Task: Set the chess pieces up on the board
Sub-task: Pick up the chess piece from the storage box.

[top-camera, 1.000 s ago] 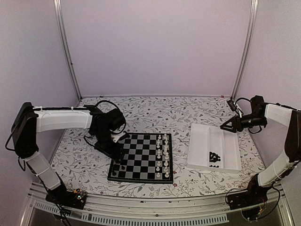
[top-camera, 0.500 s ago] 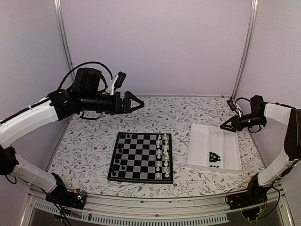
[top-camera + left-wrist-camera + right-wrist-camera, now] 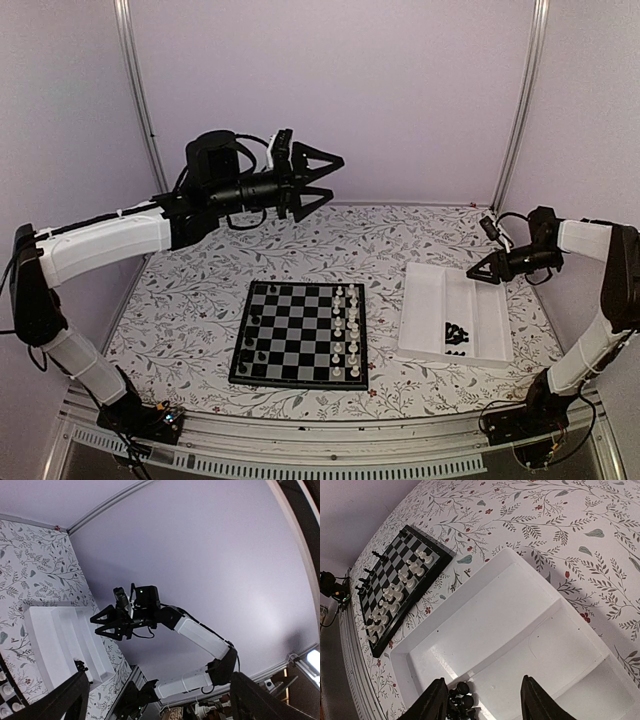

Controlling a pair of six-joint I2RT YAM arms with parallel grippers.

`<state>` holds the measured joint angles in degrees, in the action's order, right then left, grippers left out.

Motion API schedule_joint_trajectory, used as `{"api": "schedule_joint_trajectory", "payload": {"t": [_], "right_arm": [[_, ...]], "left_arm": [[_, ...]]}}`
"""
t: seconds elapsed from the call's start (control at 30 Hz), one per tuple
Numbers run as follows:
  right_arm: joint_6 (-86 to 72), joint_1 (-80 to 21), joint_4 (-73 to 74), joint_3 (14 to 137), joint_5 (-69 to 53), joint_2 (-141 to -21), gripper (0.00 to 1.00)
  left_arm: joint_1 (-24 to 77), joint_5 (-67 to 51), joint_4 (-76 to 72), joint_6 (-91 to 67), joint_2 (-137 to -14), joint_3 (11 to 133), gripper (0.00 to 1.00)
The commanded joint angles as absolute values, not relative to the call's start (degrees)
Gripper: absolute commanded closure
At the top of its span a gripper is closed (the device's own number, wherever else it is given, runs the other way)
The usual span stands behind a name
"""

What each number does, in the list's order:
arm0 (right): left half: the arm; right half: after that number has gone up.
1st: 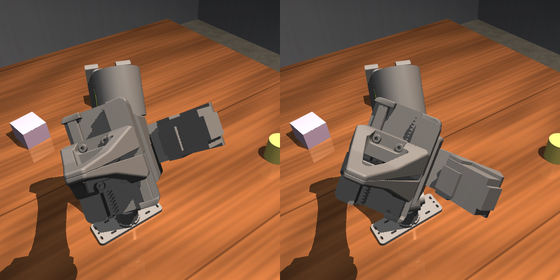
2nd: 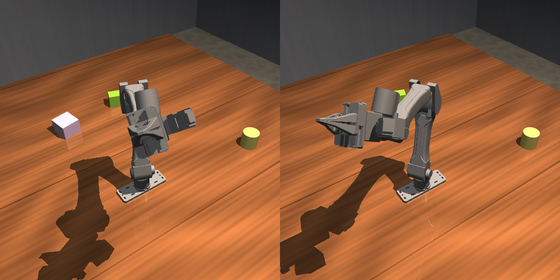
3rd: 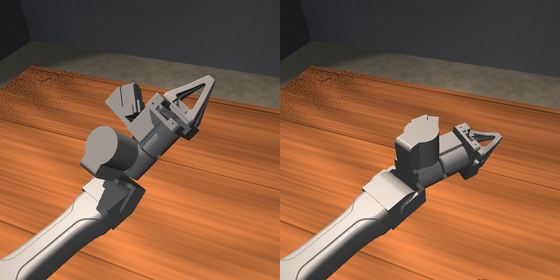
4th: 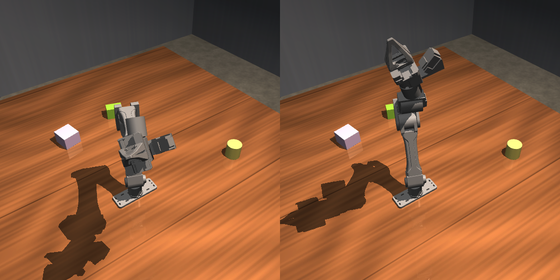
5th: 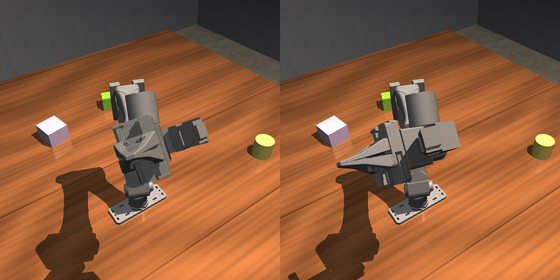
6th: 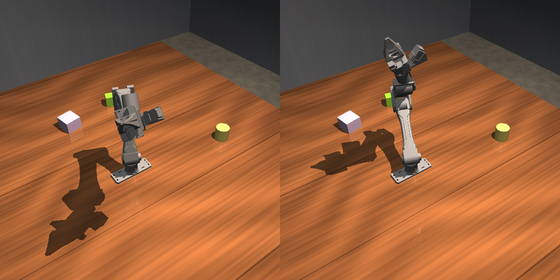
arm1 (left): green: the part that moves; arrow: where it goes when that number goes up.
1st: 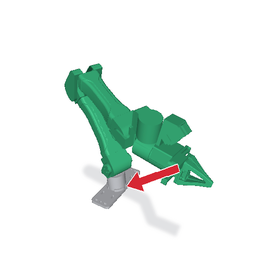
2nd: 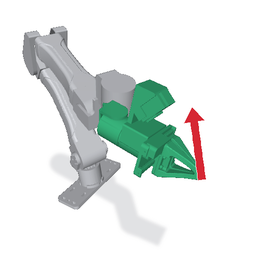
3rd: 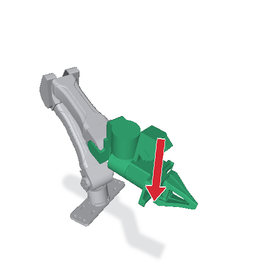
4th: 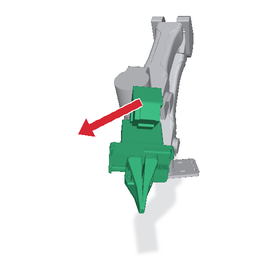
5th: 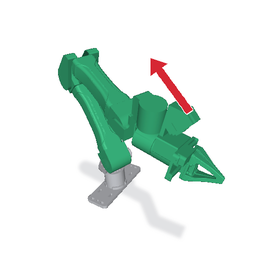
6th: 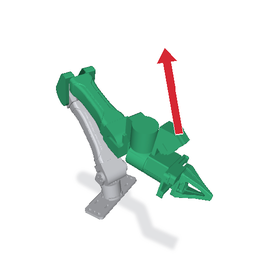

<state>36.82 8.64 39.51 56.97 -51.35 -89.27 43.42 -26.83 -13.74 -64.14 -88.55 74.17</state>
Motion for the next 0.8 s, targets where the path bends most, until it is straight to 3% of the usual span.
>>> {"api": "schedule_joint_trajectory", "payload": {"t": [0.0, 0.4, 0.53, 0.6, 0.7, 0.77], "right_arm": [[36.2, 8.4, 38.8, 57.1, -50.9, -91.5, 0.48], [36.7, 8.4, 38.6, 56.9, -51.2, -91.1, 0.47], [37.0, 8.4, 38.7, 56.9, -51.3, -90.4, 0.47], [37.3, 8.4, 39.0, 57.1, -50.8, -89.8, 0.47], [38.0, 8.4, 39.4, 58.0, -49.8, -87.8, 0.44], [38.5, 8.4, 39.2, 58.8, -49.1, -85.3, 0.38]], "left_arm": [[44.2, -32.0, -20.4, -67.5, -89.1, 78.9, 0.01], [44.2, -36.6, -27.8, -70.1, -94.2, 83.3, 0.01], [46.4, -33.0, -21.7, -61.1, -92.2, 83.9, 0.01], [46.9, -32.3, -22.5, -56.0, -90.2, 80.8, 0.01], [44.6, -35.7, -36.1, -51.1, -87.3, 68.4, 0.01], [42.4, -37.1, -30.7, -46.5, -86.8, 65.7, 0.01]]}}
